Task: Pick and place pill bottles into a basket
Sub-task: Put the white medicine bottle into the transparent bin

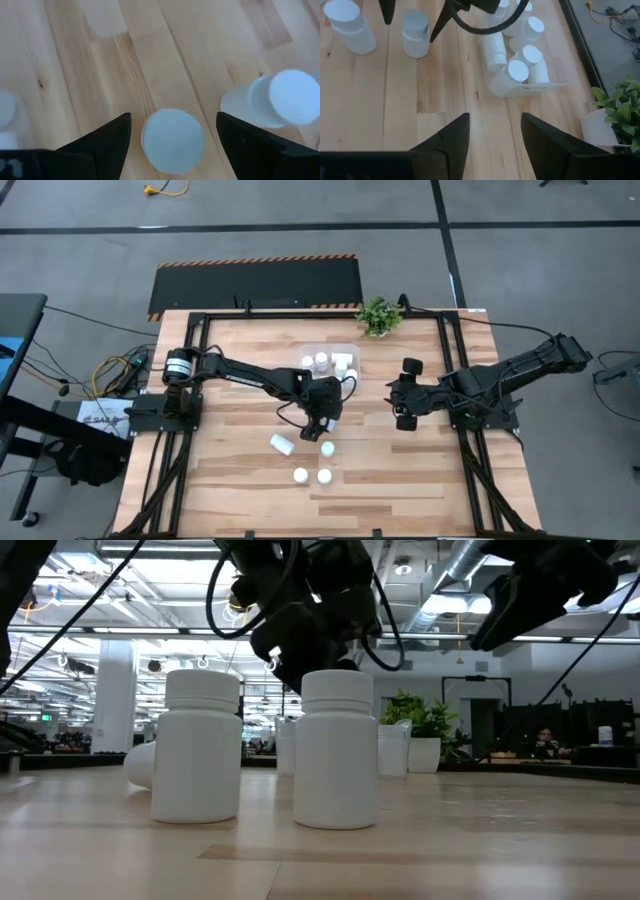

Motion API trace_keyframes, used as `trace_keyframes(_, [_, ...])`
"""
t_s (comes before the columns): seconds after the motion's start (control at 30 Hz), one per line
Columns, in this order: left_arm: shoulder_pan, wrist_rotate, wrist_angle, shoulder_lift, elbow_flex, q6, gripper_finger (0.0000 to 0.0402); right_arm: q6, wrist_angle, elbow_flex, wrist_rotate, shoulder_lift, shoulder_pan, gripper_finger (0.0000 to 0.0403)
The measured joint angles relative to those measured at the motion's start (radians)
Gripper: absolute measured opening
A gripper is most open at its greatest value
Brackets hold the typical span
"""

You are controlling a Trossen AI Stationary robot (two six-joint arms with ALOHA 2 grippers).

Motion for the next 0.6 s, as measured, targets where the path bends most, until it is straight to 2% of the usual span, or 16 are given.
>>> trace_keyframes(0.33, [0.017, 0.001, -0.008, 0.001, 0.000, -0.012, 0.0275, 0.000, -0.013, 0.000, -0.001, 0.000, 0.000, 0.0165])
trace_keyframes(0.43, [0.017, 0.002, -0.010, 0.001, 0.000, -0.015, 0.0254, 0.000, -0.016, 0.000, -0.002, 0.000, 0.000, 0.0161])
trace_keyframes(0.6, [0.016, 0.019, -0.018, 0.001, 0.000, -0.023, 0.0195, 0.000, -0.018, 0.000, -0.003, 0.001, 0.000, 0.0155])
